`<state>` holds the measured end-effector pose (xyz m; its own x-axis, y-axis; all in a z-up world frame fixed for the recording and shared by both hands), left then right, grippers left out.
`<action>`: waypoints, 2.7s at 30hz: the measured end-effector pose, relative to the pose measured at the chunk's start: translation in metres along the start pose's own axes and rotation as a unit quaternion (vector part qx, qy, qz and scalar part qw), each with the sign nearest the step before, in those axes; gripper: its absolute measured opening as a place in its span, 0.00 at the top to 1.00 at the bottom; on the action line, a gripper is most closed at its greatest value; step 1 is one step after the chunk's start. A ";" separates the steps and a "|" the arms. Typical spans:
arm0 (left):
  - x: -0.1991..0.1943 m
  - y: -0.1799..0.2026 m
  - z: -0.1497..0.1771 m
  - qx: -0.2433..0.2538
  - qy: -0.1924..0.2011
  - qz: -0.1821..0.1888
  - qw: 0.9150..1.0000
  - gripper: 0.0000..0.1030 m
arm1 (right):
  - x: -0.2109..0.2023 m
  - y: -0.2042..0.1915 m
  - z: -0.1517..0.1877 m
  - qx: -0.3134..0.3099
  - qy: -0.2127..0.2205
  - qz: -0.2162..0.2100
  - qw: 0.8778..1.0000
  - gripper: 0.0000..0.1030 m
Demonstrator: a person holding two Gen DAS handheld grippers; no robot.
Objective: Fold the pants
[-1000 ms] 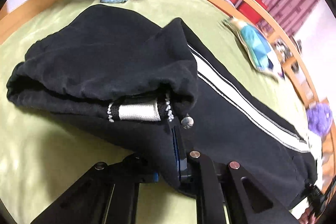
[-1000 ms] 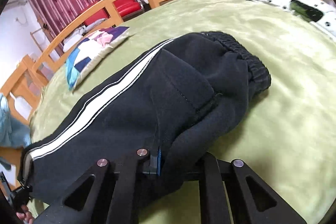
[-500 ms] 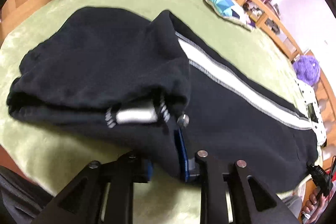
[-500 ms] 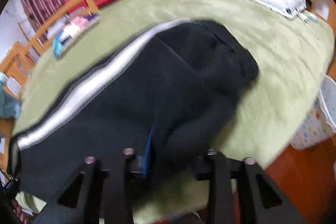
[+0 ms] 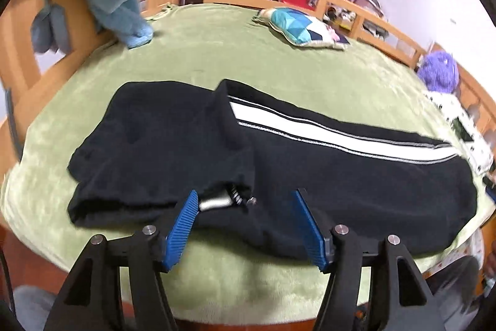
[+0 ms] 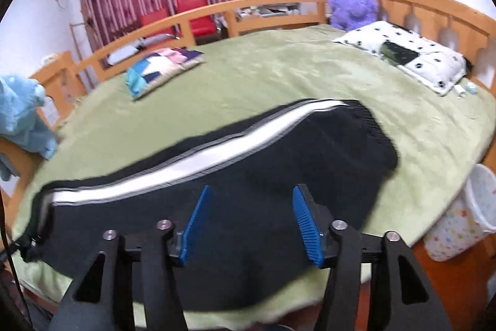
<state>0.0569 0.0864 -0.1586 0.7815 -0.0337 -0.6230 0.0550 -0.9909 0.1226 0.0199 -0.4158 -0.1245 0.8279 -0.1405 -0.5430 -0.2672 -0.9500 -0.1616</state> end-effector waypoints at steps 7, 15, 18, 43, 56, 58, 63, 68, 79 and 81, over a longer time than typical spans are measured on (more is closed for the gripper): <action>0.049 0.001 -0.001 0.055 -0.022 -0.084 0.995 0.49 | 0.035 -0.024 0.027 0.014 0.004 -0.051 0.999 0.44; 0.063 -0.060 -0.091 0.018 0.058 -0.119 0.991 0.86 | 0.059 -0.052 0.030 0.000 -0.002 -0.071 0.997 0.45; 0.080 -0.086 -0.123 0.005 0.073 -0.142 0.987 0.86 | 0.070 -0.062 0.036 -0.031 -0.018 -0.056 0.998 0.45; 0.077 -0.080 -0.125 -0.010 0.091 -0.112 0.989 0.37 | 0.065 -0.040 0.033 0.000 -0.014 -0.008 1.000 0.45; 0.039 0.046 -0.118 0.045 0.100 -0.023 0.994 0.33 | 0.048 0.145 0.004 0.123 -0.035 0.068 0.989 0.24; 0.037 0.063 -0.114 0.053 0.098 -0.012 0.994 0.32 | 0.066 0.169 0.008 0.170 -0.048 0.045 0.983 0.24; 0.024 0.101 -0.093 0.087 0.090 -0.010 0.992 0.32 | 0.115 0.203 0.016 0.258 -0.056 -0.011 0.964 0.23; 0.005 0.101 -0.058 0.072 0.074 -0.038 0.994 0.32 | 0.162 0.222 0.018 0.343 -0.072 -0.051 0.935 0.22; -0.044 0.078 -0.055 0.038 0.097 -0.064 0.993 0.32 | 0.130 0.211 -0.040 0.175 0.002 -0.049 0.983 0.46; -0.050 0.062 -0.051 0.018 0.093 -0.058 0.994 0.32 | 0.153 0.216 -0.015 0.138 -0.092 0.011 0.986 0.48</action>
<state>0.0524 0.0328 -0.0803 0.8726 0.1033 -0.4773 0.1328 -0.9907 0.0284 0.0965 -0.6463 -0.2300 0.7231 -0.0830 -0.6858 -0.4296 -0.8314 -0.3524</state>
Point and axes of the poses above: each gripper's, at about its wrist camera, not at the fingertips, and x roughly the way its jaws point, y to its right, z to its underside, the point moved 3 cm from there along x, roughly the way its jaws point, and after that the axes turned 10 degrees about y, right-handed, at the moved point
